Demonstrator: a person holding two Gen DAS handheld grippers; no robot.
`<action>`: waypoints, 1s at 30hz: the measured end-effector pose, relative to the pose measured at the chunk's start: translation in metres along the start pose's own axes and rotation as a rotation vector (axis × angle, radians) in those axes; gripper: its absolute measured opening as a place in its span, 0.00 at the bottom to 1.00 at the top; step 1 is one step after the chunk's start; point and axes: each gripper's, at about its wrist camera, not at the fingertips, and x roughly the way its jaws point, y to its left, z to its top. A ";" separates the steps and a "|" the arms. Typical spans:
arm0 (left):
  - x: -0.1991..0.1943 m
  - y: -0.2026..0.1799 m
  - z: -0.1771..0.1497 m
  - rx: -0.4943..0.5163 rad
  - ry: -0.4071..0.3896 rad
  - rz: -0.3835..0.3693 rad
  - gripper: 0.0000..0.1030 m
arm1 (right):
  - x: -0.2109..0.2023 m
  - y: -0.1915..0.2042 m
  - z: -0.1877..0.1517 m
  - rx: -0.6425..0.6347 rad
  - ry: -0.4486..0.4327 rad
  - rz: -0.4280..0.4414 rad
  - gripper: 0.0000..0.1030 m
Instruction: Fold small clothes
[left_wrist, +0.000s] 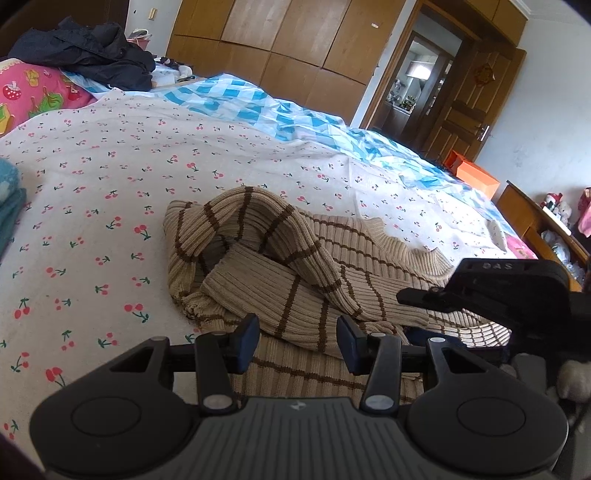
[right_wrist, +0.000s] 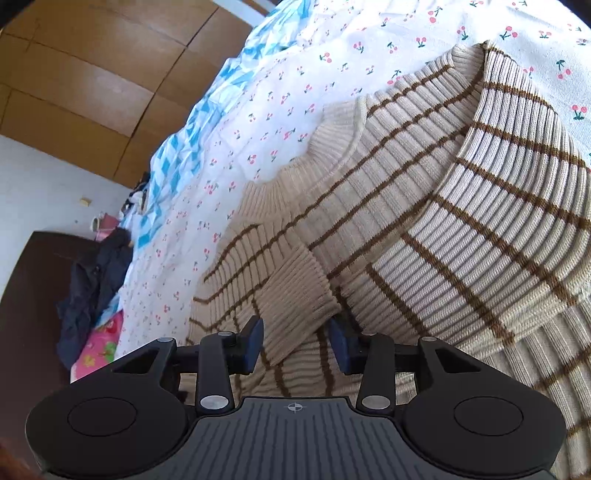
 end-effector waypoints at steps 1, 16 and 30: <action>-0.001 0.000 0.000 0.002 0.000 0.001 0.49 | 0.003 0.000 0.001 0.003 -0.009 -0.004 0.38; -0.012 0.000 -0.001 0.022 -0.069 0.022 0.49 | -0.072 0.012 0.043 -0.154 -0.181 0.038 0.09; -0.007 0.007 0.002 0.005 -0.144 0.115 0.57 | -0.078 -0.043 0.045 -0.141 -0.165 -0.079 0.09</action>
